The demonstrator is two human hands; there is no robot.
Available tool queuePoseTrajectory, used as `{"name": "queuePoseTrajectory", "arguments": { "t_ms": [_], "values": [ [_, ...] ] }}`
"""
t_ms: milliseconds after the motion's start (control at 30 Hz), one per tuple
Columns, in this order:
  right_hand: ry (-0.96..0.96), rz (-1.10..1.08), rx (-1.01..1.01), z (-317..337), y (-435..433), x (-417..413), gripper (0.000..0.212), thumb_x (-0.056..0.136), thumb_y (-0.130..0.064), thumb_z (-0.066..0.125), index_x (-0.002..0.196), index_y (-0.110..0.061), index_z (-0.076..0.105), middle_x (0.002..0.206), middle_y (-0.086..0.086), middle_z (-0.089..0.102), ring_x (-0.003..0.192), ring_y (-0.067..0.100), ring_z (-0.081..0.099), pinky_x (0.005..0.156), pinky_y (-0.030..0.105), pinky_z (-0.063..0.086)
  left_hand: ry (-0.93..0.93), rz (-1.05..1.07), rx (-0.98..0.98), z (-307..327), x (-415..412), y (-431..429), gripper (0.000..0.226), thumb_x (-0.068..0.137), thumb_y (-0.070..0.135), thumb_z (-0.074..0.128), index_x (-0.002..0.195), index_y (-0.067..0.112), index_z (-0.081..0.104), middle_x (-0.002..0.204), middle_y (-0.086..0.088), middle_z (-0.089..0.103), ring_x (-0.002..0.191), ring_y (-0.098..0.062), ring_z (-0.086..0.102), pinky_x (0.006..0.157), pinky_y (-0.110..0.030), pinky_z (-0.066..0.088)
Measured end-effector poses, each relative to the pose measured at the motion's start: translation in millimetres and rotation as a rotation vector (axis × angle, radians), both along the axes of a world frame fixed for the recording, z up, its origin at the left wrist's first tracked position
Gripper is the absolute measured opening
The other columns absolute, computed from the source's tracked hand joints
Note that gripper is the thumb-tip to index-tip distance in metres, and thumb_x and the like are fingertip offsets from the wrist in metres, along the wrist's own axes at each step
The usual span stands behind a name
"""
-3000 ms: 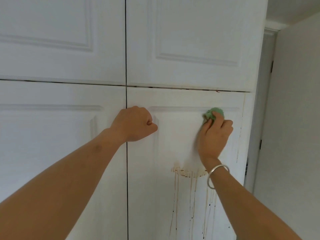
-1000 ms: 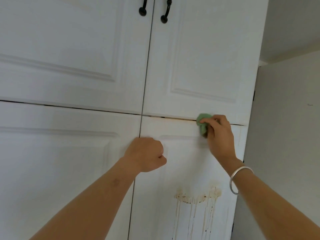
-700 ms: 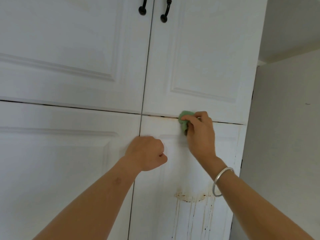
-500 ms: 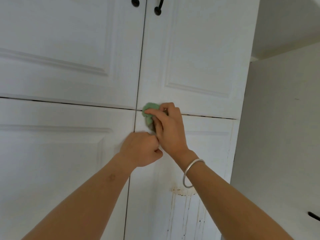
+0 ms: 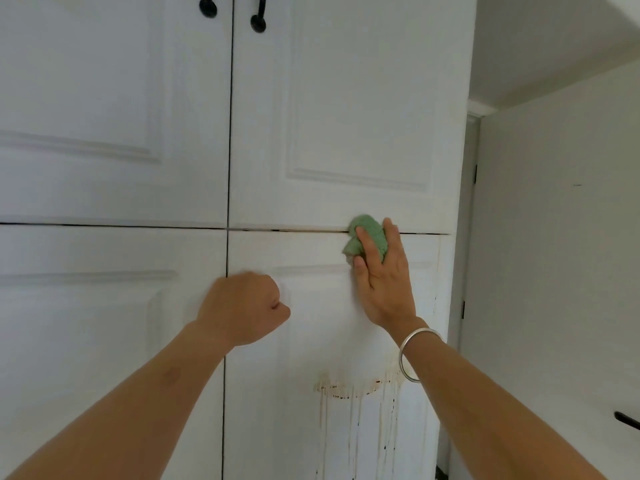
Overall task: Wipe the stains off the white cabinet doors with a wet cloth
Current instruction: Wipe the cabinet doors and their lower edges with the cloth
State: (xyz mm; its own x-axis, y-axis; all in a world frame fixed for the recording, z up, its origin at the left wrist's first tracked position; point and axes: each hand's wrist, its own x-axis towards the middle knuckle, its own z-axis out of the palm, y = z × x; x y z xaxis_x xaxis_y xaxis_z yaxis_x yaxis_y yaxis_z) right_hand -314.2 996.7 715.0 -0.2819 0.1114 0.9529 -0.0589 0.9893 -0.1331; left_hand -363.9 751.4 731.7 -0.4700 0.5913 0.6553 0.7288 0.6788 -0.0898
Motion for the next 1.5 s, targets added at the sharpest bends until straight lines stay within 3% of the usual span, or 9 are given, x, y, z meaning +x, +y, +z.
{"name": "queuePoseTrajectory", "arguments": {
  "t_ms": [200,300,400,567,700,867,1000,1267,1500],
  "values": [
    [0.059,-0.105,-0.285,-3.5,69.0,7.7,0.053,0.102,-0.036,0.029,0.153,-0.031,0.019,0.161,0.020,-0.001,0.149,0.033,0.000,0.121,0.048,0.008,-0.064,0.115,0.011,6.0,4.3,4.3,0.041,0.081,0.032,0.052,0.052,0.014,0.029,0.048,0.000,0.031,0.045,-0.015,0.031,0.047,-0.026,0.029],
    [0.070,-0.057,-0.526,-6.3,101.8,14.6,0.054,0.103,-0.036,0.030,0.154,-0.035,0.012,0.161,0.019,-0.002,0.148,0.034,0.007,0.119,0.049,0.017,-0.098,0.160,0.029,4.5,8.1,10.7,0.044,0.084,0.033,0.053,0.052,0.015,0.029,0.050,0.001,0.033,0.047,-0.015,0.033,0.047,-0.026,0.030],
    [0.135,0.016,-0.605,-12.1,97.5,10.1,0.053,0.103,-0.035,0.029,0.153,-0.039,0.011,0.159,0.021,0.006,0.144,0.036,0.018,0.114,0.049,0.028,-0.125,0.206,0.046,3.5,10.2,10.4,0.044,0.085,0.033,0.053,0.052,0.016,0.029,0.050,0.002,0.033,0.046,-0.014,0.033,0.048,-0.024,0.030],
    [0.070,0.029,-0.469,-76.4,97.3,14.2,0.055,0.101,-0.037,0.029,0.153,-0.032,0.014,0.156,0.025,0.012,0.143,0.039,0.022,0.114,0.052,0.030,-0.155,0.270,0.076,5.3,14.4,15.3,0.046,0.085,0.035,0.053,0.051,0.016,0.029,0.049,0.004,0.035,0.047,-0.014,0.036,0.049,-0.025,0.031],
    [-0.001,0.011,-0.488,-113.3,99.4,19.6,0.058,0.098,-0.043,0.025,0.153,-0.029,0.015,0.155,0.026,0.014,0.142,0.040,0.023,0.114,0.054,0.030,-0.174,0.277,0.131,1.7,16.2,19.0,0.047,0.085,0.034,0.055,0.049,0.016,0.030,0.047,0.003,0.037,0.046,-0.016,0.038,0.050,-0.025,0.033],
    [0.054,0.007,-0.406,-57.2,102.0,18.8,0.059,0.099,-0.041,0.031,0.154,-0.025,0.015,0.158,0.025,0.008,0.146,0.038,0.011,0.118,0.053,0.017,-0.206,0.261,0.146,-0.2,18.6,19.8,0.049,0.084,0.033,0.056,0.047,0.017,0.029,0.043,0.005,0.034,0.043,-0.017,0.037,0.050,-0.025,0.033],
    [0.169,0.019,-0.430,11.8,87.4,9.7,0.053,0.100,-0.031,0.036,0.151,-0.018,0.027,0.156,0.026,0.014,0.146,0.038,0.011,0.119,0.055,0.010,-0.214,0.244,0.159,1.1,19.0,21.9,0.049,0.085,0.032,0.056,0.048,0.017,0.028,0.042,0.005,0.031,0.042,-0.015,0.033,0.049,-0.025,0.032],
    [0.148,0.059,0.027,-32.2,-27.9,-21.9,0.051,0.099,-0.028,0.040,0.149,-0.021,0.038,0.157,0.027,0.015,0.148,0.038,0.009,0.120,0.051,0.013,-0.194,0.199,0.221,3.0,20.8,19.6,0.048,0.085,0.033,0.057,0.048,0.017,0.031,0.045,0.001,0.036,0.045,-0.018,0.038,0.055,-0.028,0.040],
    [0.016,0.161,0.295,-111.4,-35.6,-13.6,0.051,0.095,-0.024,0.052,0.146,-0.028,0.042,0.158,0.021,0.016,0.149,0.033,0.011,0.120,0.049,0.014,-0.161,0.170,0.244,-3.0,21.5,15.8,0.047,0.085,0.032,0.058,0.047,0.014,0.036,0.044,-0.002,0.040,0.046,-0.020,0.046,0.060,-0.031,0.046]
  ]
}}
